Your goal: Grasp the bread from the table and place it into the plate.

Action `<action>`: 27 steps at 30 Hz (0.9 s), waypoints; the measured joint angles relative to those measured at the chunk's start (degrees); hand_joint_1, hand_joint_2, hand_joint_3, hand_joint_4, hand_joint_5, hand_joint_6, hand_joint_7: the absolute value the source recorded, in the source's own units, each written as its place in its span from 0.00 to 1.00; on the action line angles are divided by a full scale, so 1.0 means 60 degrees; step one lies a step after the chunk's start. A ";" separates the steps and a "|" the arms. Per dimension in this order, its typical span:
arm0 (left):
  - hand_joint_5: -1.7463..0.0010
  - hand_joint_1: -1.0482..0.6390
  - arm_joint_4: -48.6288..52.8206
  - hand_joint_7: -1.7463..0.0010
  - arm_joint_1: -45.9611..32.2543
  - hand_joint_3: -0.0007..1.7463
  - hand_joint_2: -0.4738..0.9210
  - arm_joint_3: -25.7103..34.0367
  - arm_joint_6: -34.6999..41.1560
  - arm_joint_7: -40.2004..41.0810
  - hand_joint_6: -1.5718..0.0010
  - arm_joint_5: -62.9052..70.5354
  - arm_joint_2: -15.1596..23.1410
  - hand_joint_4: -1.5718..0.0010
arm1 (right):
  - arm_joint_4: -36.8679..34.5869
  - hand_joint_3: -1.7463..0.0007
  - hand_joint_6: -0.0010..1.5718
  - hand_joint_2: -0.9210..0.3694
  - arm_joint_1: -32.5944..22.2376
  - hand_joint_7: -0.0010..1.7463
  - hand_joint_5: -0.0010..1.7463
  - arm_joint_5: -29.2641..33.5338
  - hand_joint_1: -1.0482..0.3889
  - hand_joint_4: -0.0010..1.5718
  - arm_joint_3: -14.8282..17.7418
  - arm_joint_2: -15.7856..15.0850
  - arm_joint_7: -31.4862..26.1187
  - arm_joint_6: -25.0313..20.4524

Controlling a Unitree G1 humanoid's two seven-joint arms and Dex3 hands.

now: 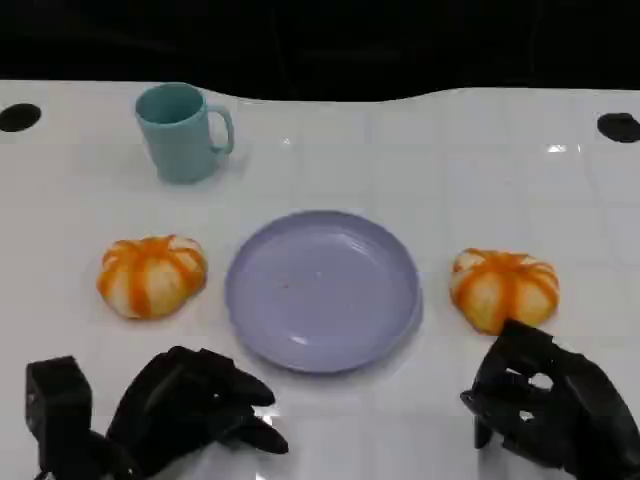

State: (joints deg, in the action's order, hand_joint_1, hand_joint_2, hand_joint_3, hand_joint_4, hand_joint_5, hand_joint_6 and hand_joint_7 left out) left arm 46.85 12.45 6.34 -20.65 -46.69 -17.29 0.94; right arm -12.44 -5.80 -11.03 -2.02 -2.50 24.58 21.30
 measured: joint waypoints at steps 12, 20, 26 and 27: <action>0.89 0.00 -0.0051 1.00 -0.0034 0.00 0.85 -0.0012 0.0012 0.0003 0.00 0.0011 -0.0002 0.00 | -0.0003 0.84 0.39 0.00 -0.0053 0.89 1.00 -0.0006 0.36 0.49 -0.0003 0.0011 0.0034 0.0064; 0.89 0.00 -0.0051 1.00 -0.0034 0.00 0.85 -0.0012 0.0005 0.0002 0.00 0.0011 -0.0008 0.00 | -0.0002 0.84 0.39 0.00 -0.0076 0.89 1.00 0.0010 0.35 0.49 -0.0002 0.0011 0.0039 0.0065; 0.89 0.00 -0.0051 1.00 -0.0034 0.00 0.85 -0.0010 0.0011 0.0002 0.00 0.0007 -0.0009 0.00 | 0.0037 0.84 0.39 0.00 -0.0103 0.88 1.00 0.0016 0.35 0.49 -0.0008 0.0011 -0.0004 0.0063; 0.89 0.00 -0.0052 1.00 -0.0034 0.00 0.85 -0.0010 0.0011 0.0002 0.00 0.0007 -0.0009 0.00 | 0.0054 0.84 0.39 0.00 -0.0114 0.88 1.00 0.0018 0.35 0.49 -0.0011 0.0011 -0.0008 0.0063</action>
State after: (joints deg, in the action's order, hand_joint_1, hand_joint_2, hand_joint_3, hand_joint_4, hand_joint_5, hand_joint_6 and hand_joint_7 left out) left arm 46.54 12.25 6.28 -20.59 -46.68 -17.25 0.89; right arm -12.12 -6.48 -10.92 -2.08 -2.43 24.53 21.68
